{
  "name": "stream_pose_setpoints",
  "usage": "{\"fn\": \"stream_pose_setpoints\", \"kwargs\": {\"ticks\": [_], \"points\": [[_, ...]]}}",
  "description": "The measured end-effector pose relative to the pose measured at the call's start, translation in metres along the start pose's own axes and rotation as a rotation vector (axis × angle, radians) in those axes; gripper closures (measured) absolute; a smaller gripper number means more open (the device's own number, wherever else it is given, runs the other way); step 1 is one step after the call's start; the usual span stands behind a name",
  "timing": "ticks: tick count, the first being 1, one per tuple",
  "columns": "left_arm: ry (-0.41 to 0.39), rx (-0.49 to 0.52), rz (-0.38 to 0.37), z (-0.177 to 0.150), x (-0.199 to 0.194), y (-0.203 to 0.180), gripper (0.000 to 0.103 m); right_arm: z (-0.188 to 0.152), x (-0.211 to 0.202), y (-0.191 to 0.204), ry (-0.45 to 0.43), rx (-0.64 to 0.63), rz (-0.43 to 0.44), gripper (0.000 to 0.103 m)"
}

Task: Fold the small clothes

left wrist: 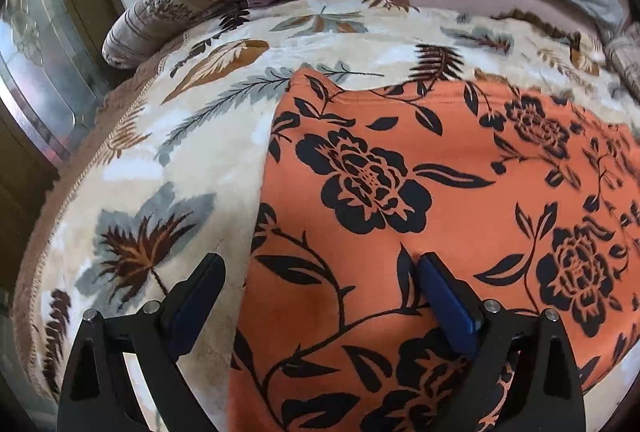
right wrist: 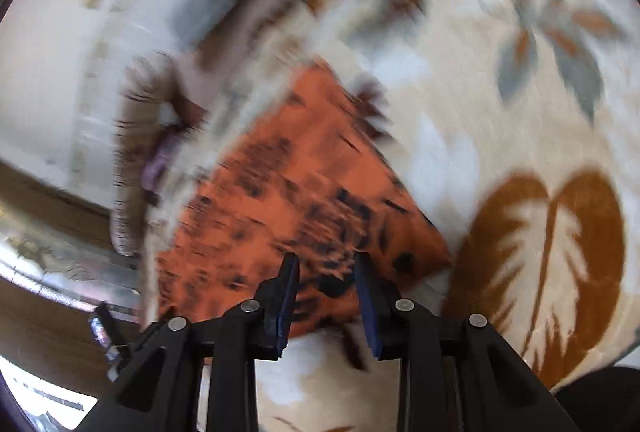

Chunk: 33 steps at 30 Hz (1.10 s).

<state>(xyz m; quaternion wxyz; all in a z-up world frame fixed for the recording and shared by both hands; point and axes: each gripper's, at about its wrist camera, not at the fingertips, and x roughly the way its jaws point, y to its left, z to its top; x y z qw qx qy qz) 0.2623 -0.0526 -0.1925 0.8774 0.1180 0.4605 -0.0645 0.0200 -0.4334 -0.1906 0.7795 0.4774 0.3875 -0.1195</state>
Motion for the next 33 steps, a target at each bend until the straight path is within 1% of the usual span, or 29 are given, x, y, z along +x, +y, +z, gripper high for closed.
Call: {"fn": "stream_pose_setpoints", "kwargs": {"ticks": [1,2,4,5,7,9,11,13,16,17,18,19,20,22,24,26,27,28,29,30,31,33], "points": [[0.002,-0.017,-0.005,0.001,-0.003,0.004,0.006,0.001,-0.001,0.003,-0.009,-0.007,0.001,0.072],[-0.004,-0.041,-0.011,0.001,-0.006,0.010,0.006,0.002,-0.002,0.011,-0.014,-0.041,-0.006,0.072],[-0.009,-0.090,-0.012,0.002,-0.009,0.021,0.006,0.005,-0.002,0.035,-0.031,-0.133,-0.041,0.071],[-0.003,-0.125,-0.012,0.003,-0.009,0.029,0.007,0.007,0.001,0.050,-0.033,-0.173,-0.036,0.070],[0.006,-0.200,-0.015,0.006,-0.007,0.044,0.007,0.010,0.012,0.075,-0.020,-0.220,0.001,0.070],[0.008,-0.245,0.001,0.007,-0.005,0.056,0.006,0.014,0.035,0.107,0.003,-0.263,0.020,0.070],[0.019,-0.260,0.028,0.006,0.000,0.060,0.007,0.014,0.066,0.137,0.043,-0.302,0.049,0.070],[0.035,-0.272,0.049,0.006,0.007,0.066,0.006,0.010,0.095,0.163,0.078,-0.338,0.053,0.070],[0.069,-0.275,0.055,0.009,0.024,0.066,0.006,0.005,0.146,0.189,0.122,-0.355,0.018,0.070],[0.074,-0.277,0.055,0.008,0.024,0.066,0.006,0.003,0.166,0.194,0.136,-0.371,-0.029,0.070],[0.065,-0.279,0.062,0.009,0.025,0.066,0.006,0.000,0.175,0.196,0.130,-0.389,-0.057,0.071],[0.057,-0.268,0.071,0.012,0.025,0.065,0.006,-0.001,0.179,0.199,0.103,-0.407,-0.064,0.071],[0.054,-0.258,0.075,0.013,0.024,0.064,0.006,-0.001,0.178,0.202,0.093,-0.414,-0.070,0.071],[0.042,-0.253,0.073,0.015,0.020,0.065,0.006,-0.002,0.171,0.203,0.116,-0.404,-0.063,0.071],[0.024,-0.275,0.055,0.016,0.014,0.068,0.006,-0.003,0.152,0.197,0.128,-0.386,-0.029,0.071],[0.011,-0.287,0.048,0.016,0.009,0.070,0.006,-0.003,0.130,0.185,0.109,-0.379,-0.018,0.070],[-0.004,-0.283,0.050,0.015,0.005,0.069,0.006,-0.004,0.113,0.173,0.094,-0.367,-0.008,0.063],[-0.017,-0.271,0.056,0.015,0.002,0.068,0.006,-0.004,0.101,0.163,0.084,-0.348,0.003,0.040],[-0.026,-0.255,0.063,0.015,0.000,0.065,0.006,-0.004,0.086,0.151,0.068,-0.317,0.021,0.030],[-0.030,-0.244,0.066,0.015,-0.001,0.064,0.006,-0.006,0.066,0.132,0.035,-0.263,0.049,0.027],[-0.036,-0.225,0.068,0.015,-0.003,0.060,0.006,-0.007,0.050,0.116,0.019,-0.217,0.067,0.027],[-0.045,-0.199,0.062,0.014,-0.006,0.055,0.006,-0.010,0.030,0.089,0.009,-0.134,0.076,0.027]]}}
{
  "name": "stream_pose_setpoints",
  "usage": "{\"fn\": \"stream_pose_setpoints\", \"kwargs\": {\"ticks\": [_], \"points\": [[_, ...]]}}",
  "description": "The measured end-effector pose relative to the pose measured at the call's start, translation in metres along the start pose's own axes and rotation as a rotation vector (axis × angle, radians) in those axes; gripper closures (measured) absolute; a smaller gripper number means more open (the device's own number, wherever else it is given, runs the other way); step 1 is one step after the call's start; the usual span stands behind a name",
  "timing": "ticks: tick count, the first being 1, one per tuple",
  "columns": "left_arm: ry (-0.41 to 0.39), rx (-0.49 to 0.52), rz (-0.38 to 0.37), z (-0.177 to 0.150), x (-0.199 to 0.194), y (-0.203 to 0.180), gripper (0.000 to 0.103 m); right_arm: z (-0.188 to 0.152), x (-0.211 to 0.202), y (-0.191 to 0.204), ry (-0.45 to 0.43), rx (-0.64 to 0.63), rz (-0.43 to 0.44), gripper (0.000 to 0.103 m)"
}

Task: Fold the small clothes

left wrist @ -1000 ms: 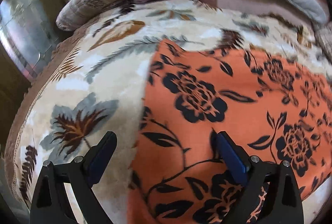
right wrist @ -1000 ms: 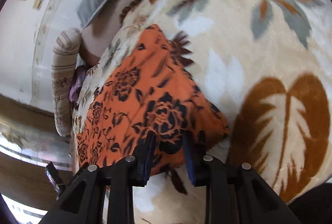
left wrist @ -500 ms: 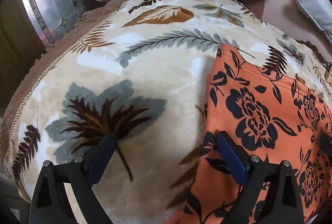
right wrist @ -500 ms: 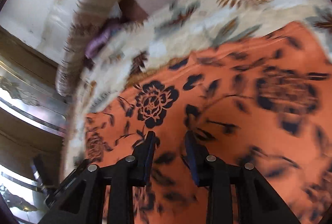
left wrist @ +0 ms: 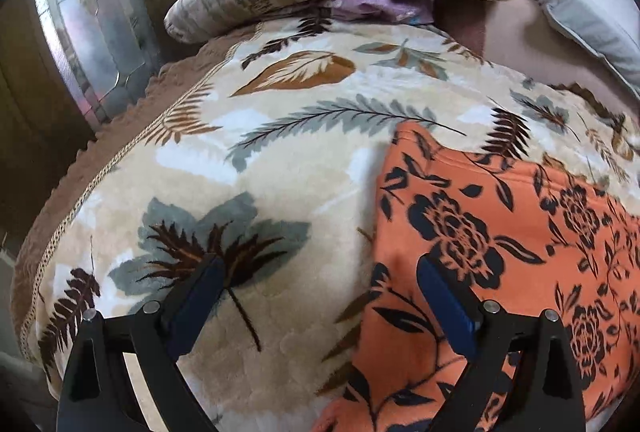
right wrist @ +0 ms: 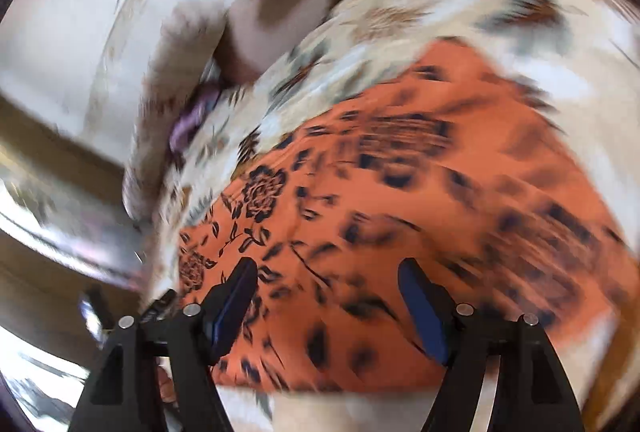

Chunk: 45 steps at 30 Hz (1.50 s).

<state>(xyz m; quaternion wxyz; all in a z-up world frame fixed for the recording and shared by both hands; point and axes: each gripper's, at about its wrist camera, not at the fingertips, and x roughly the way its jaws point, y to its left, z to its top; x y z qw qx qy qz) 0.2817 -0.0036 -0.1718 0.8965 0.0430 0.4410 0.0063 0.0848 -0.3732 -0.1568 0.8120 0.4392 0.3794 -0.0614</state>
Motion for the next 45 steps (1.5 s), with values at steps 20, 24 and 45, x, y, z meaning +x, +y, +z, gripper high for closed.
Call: {"fn": "stream_pose_setpoints", "kwargs": {"ticks": [20,24,45], "points": [[-0.002,0.061,-0.022,-0.011,-0.007,-0.013,0.006,-0.003,-0.030,-0.108,-0.221,0.418,0.061,0.027],[0.000,0.074,-0.030,-0.010,-0.006,-0.018,0.006,0.007,-0.025,-0.107,-0.231,0.395,0.049,0.040],[0.032,-0.194,0.041,0.012,0.001,0.071,0.006,-0.002,-0.001,0.113,-0.218,-0.223,0.013,0.086]]}}
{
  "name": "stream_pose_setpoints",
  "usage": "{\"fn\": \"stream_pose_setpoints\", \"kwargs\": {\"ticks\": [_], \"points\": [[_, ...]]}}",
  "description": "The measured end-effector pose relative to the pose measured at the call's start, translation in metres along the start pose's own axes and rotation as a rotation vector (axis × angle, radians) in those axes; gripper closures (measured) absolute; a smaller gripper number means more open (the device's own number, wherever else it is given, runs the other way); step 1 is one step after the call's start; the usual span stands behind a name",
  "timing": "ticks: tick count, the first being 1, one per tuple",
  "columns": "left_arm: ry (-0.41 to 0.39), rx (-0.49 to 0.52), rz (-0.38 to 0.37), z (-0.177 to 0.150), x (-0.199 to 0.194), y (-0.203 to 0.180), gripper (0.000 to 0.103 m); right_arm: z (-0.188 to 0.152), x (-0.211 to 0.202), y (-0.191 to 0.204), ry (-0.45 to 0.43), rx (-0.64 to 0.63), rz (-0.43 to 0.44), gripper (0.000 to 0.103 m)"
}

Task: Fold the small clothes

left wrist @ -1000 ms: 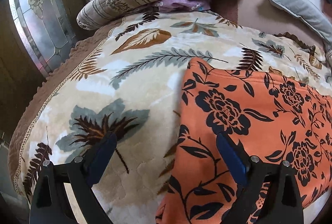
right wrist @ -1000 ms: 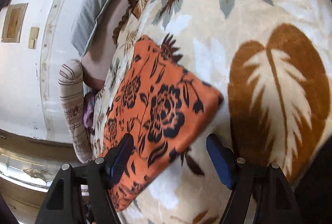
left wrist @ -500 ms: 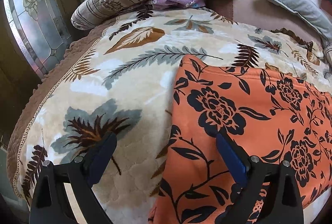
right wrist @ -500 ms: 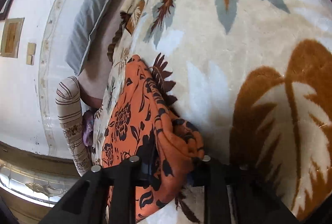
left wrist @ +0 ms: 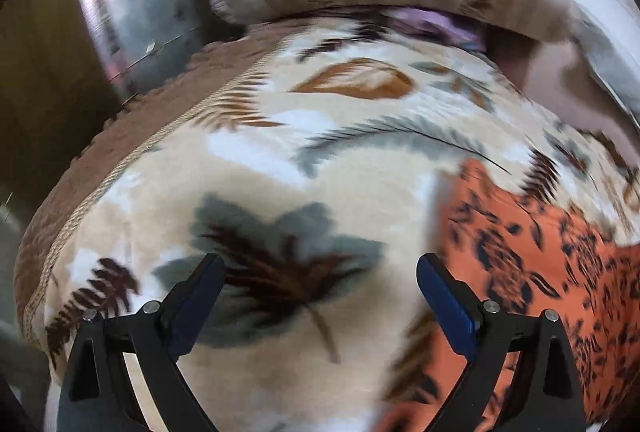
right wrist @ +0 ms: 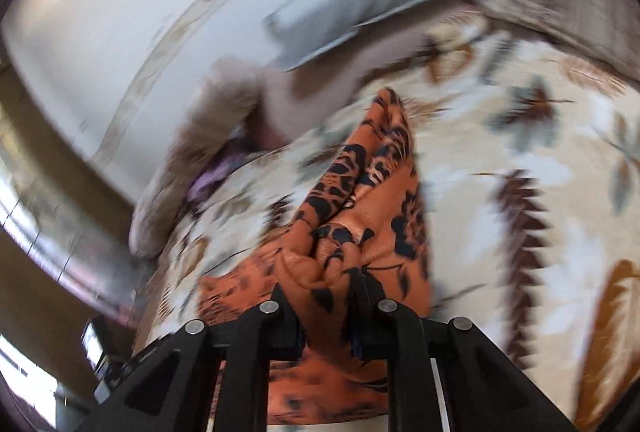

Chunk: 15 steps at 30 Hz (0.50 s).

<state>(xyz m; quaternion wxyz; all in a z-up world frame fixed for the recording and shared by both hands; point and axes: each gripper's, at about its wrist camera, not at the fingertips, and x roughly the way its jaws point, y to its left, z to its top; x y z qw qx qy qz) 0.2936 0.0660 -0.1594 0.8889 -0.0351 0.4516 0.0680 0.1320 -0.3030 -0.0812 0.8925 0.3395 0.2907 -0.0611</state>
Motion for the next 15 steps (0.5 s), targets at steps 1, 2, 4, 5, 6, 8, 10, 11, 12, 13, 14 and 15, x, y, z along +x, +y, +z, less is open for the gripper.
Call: {"fn": "stream_pose_setpoints", "kwargs": {"ticks": [1,2,4,5,6,8,10,11,12,13,14,15], "points": [[0.002,-0.024,0.025,0.003,0.002,0.011,0.006,-0.006,0.009,0.015,0.023,-0.014,0.027,0.086],[0.005,-0.044,0.045,0.005,0.003,0.020,0.006,-0.010,0.016,0.028,0.042,-0.026,0.048,0.086],[0.008,-0.079,0.069,0.010,0.006,0.038,0.007,-0.024,0.033,0.056,0.088,-0.050,0.102,0.086],[0.009,-0.096,0.083,0.011,0.008,0.047,0.006,-0.031,0.041,0.067,0.111,-0.061,0.124,0.086],[0.009,-0.103,0.094,0.012,0.009,0.054,0.006,-0.041,0.050,0.078,0.139,-0.067,0.147,0.086],[0.010,-0.109,0.121,0.011,0.010,0.070,0.006,-0.058,0.069,0.097,0.201,-0.060,0.199,0.086],[0.009,-0.108,0.136,0.009,0.012,0.079,0.006,-0.079,0.089,0.117,0.263,-0.064,0.242,0.086],[0.011,-0.105,0.147,0.008,0.013,0.085,0.006,-0.091,0.097,0.127,0.290,-0.074,0.257,0.086],[0.013,-0.104,0.154,0.006,0.014,0.090,0.006,-0.101,0.103,0.134,0.308,-0.085,0.260,0.086],[0.016,-0.104,0.157,0.005,0.016,0.093,0.007,-0.110,0.109,0.140,0.323,-0.095,0.257,0.086],[0.019,-0.106,0.157,0.005,0.017,0.096,0.007,-0.119,0.114,0.144,0.341,-0.099,0.252,0.086],[0.022,-0.112,0.154,0.005,0.018,0.100,0.007,-0.127,0.118,0.145,0.358,-0.098,0.252,0.086]]}}
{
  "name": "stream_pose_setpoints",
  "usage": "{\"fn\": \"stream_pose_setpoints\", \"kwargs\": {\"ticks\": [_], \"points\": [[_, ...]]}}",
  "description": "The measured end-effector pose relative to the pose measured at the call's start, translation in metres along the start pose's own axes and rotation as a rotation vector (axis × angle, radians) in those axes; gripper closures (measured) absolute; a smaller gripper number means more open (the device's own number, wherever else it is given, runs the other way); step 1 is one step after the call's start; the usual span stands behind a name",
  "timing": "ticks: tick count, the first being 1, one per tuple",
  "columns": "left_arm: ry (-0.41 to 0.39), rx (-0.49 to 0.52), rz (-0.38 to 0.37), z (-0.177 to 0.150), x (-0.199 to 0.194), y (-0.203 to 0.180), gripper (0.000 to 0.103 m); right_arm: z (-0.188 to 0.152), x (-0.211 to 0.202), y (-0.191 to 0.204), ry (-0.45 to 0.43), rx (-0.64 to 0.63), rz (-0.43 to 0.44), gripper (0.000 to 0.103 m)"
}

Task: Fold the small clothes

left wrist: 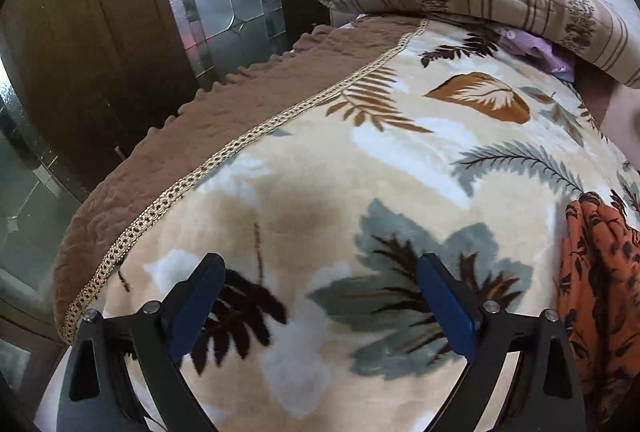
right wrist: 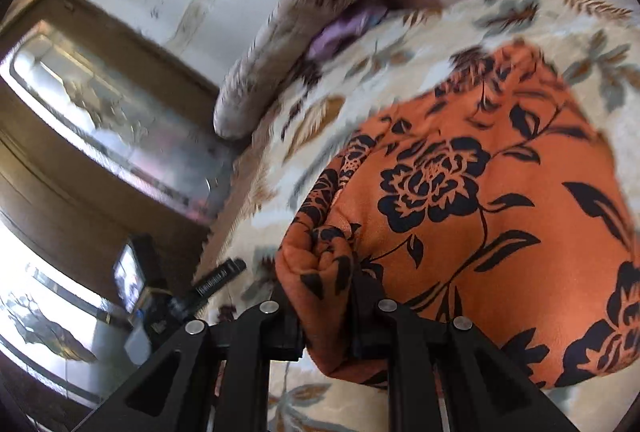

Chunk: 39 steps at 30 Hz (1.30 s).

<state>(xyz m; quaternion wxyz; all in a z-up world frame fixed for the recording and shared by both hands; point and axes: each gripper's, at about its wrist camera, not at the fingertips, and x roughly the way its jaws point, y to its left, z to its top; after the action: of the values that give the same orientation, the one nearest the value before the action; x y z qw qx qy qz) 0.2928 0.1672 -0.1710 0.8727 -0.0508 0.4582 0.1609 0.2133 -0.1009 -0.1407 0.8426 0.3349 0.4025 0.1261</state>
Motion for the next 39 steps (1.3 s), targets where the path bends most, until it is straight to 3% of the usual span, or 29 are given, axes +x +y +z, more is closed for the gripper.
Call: {"fn": "stream_pose_setpoints", "kwargs": {"ticks": [3,9,11,13,16,20,22,24,26,29,31,33,39], "points": [[0.004,-0.017,-0.013,0.002,0.001,0.003,0.006,-0.010,0.009,-0.005,0.047,0.013,0.004,0.085],[-0.029,0.033,-0.104,-0.001,-0.011,-0.024,0.006,-0.010,0.005,-0.014,0.102,0.020,0.035,0.073],[-0.089,0.074,-0.134,-0.003,-0.024,-0.035,0.006,-0.011,-0.005,-0.014,0.128,0.002,0.070,0.065],[-0.127,0.099,-0.173,-0.004,-0.033,-0.041,0.006,-0.010,-0.019,-0.016,0.127,-0.021,0.113,0.035],[-0.155,0.131,-0.280,-0.009,-0.045,-0.048,0.007,-0.012,-0.057,-0.023,0.045,-0.069,0.123,0.035],[-0.191,0.187,-0.510,-0.022,-0.071,-0.059,0.006,-0.004,-0.091,-0.051,-0.053,-0.087,-0.044,0.038],[-0.179,0.243,-0.599,-0.031,-0.081,-0.069,0.006,-0.001,-0.104,-0.070,-0.092,-0.060,-0.111,0.058],[-0.176,0.301,-0.650,-0.040,-0.089,-0.080,0.006,0.002,-0.106,-0.090,-0.110,-0.022,-0.152,0.064],[-0.171,0.373,-0.635,-0.052,-0.093,-0.096,0.006,0.000,-0.096,-0.106,-0.081,0.018,-0.144,0.065],[-0.094,0.530,-0.429,-0.072,-0.068,-0.129,0.006,-0.002,-0.083,-0.117,-0.046,0.005,-0.174,0.071],[-0.056,0.570,-0.352,-0.079,-0.052,-0.138,0.005,0.004,-0.083,-0.115,-0.029,-0.006,-0.169,0.071],[-0.047,0.532,-0.386,-0.073,-0.050,-0.134,0.004,0.016,-0.081,-0.111,-0.015,-0.024,-0.180,0.071],[-0.045,0.535,-0.354,-0.070,-0.041,-0.138,0.000,0.077,-0.049,-0.102,-0.020,-0.045,-0.241,0.071]]}}
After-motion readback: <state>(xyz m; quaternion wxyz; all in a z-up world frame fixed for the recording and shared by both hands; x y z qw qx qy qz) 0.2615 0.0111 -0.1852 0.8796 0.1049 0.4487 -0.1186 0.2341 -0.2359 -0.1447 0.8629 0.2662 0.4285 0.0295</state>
